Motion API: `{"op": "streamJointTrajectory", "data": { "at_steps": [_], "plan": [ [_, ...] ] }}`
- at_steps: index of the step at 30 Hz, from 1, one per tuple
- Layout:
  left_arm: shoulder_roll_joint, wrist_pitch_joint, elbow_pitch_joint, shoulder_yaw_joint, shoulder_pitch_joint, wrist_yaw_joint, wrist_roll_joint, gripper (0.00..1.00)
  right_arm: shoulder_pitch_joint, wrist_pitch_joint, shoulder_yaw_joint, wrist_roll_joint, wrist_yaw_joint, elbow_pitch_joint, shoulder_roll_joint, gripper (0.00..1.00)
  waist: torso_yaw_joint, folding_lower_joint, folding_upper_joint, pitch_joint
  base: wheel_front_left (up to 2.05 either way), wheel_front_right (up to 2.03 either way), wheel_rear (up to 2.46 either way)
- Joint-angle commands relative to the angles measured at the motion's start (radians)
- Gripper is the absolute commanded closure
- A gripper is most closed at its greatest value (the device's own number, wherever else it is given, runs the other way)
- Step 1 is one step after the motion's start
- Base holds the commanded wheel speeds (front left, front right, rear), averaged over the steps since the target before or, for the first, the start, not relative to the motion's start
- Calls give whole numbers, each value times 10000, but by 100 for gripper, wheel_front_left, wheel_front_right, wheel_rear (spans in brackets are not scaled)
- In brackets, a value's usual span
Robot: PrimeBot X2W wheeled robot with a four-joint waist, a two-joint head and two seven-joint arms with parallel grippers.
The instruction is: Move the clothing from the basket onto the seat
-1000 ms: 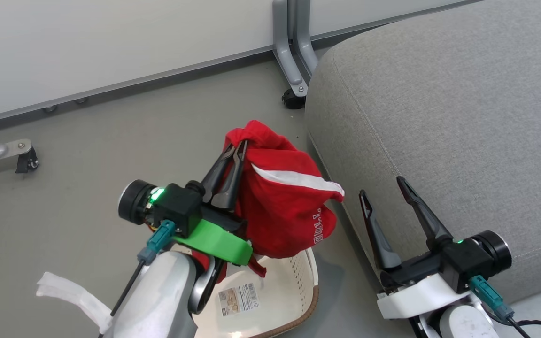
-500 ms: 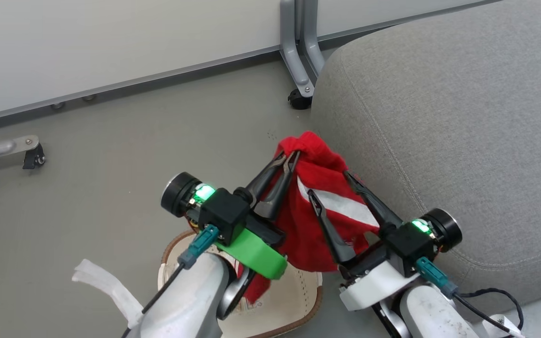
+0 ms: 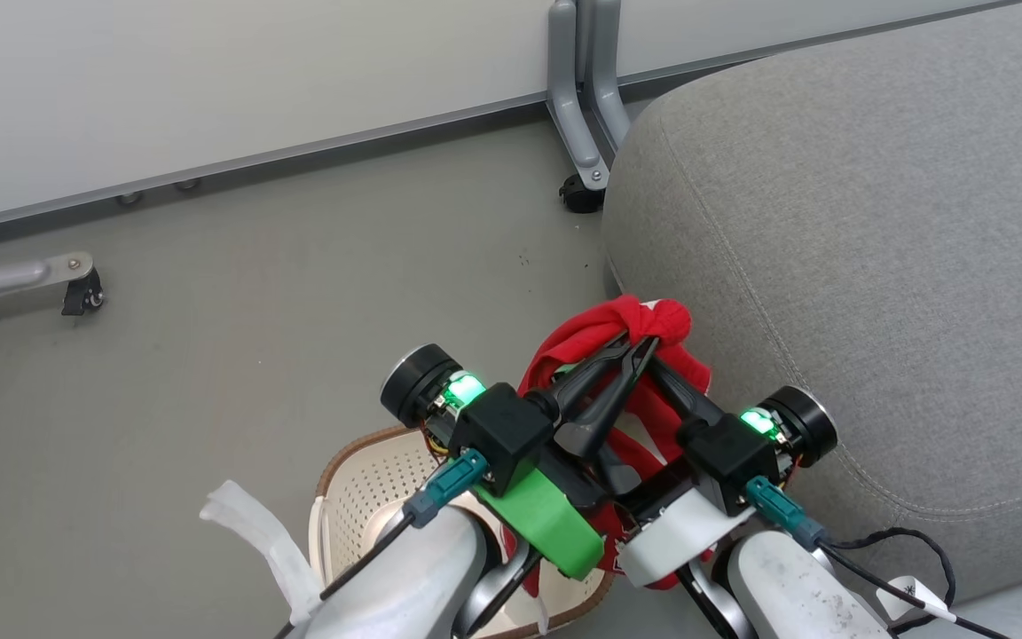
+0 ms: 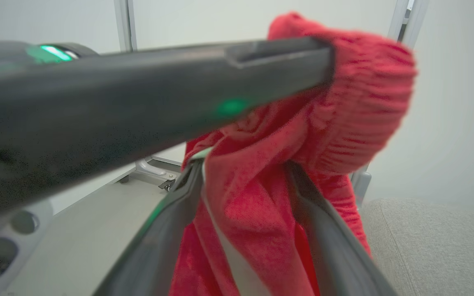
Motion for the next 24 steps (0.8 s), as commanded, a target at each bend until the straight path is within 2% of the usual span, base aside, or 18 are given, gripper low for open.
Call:
{"op": "streamJointTrajectory", "data": {
  "at_steps": [1, 13, 14, 15, 16, 24],
  "plan": [
    [56, 15, -140, -89, -62, -45, -168, 100, -158, -31, 31, 70, -3, 7, -11, 0, -17, 1, 0, -15, 0, 0, 0],
    [138, 154, -774, -302, -284, -43, -519, 100, -395, -31, 130, 498, -1, 25, -10, 0, 4, 1, 0, 63, 0, 0, 0],
    [147, 135, -812, -281, -294, -23, -528, 100, -413, -30, 162, 479, -1, 30, -10, 53, 21, 1, 0, 80, 0, 0, 0],
    [166, 133, -832, -264, -304, -16, -550, 100, -428, -30, 161, 444, -1, -9, -8, 85, 36, 1, 0, 94, 0, 0, 0],
    [208, 138, -845, -232, -324, -4, -554, 100, -416, -30, 138, 427, -1, -11, -16, 100, 53, 1, 0, 111, 0, 0, 0],
    [411, 87, -857, -19, -345, 146, -649, 100, -321, -31, 4, 347, -3, -294, -10, 100, 89, 1, 0, 145, 0, 0, 0]
  ]
}}
